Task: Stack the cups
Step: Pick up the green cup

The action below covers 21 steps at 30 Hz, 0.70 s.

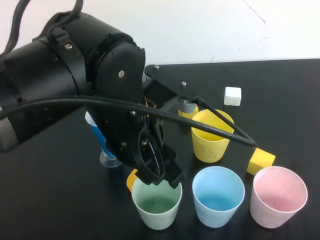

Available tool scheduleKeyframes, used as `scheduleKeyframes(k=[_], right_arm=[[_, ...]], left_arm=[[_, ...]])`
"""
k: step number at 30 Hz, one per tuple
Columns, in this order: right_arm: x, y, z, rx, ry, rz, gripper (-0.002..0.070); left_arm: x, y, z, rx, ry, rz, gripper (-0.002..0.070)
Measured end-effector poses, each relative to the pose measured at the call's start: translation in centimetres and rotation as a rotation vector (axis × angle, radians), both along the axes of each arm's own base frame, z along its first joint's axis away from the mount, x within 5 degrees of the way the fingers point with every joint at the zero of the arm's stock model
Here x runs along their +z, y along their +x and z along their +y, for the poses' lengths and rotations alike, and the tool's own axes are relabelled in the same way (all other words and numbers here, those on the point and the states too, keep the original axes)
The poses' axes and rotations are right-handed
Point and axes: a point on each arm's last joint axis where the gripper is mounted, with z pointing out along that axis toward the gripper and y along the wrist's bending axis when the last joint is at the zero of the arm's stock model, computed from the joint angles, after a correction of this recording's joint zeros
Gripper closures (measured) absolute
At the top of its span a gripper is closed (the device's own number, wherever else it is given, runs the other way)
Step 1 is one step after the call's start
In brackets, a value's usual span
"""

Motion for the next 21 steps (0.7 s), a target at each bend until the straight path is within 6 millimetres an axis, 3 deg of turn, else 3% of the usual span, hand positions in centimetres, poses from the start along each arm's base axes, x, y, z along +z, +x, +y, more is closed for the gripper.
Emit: scheduleKeyframes(k=[9, 18, 21], right_arm=[[0.0, 0.0, 0.0, 0.004, 0.007, 0.004, 0.0678], [-0.1, -0.1, 0.2, 0.021, 0.025, 0.017, 0.0678], [-0.1, -0.1, 0.2, 0.021, 0.024, 0.017, 0.0678]], left_arm=[[-1.0, 0.8, -0.5, -0.001, 0.014, -0.012, 0.0312], [-5.0, 2.8, -2.2, 0.002, 0.09, 0.058, 0.0314], [-6.3, 3.2, -2.6, -0.009, 0.117, 0.083, 0.0371]])
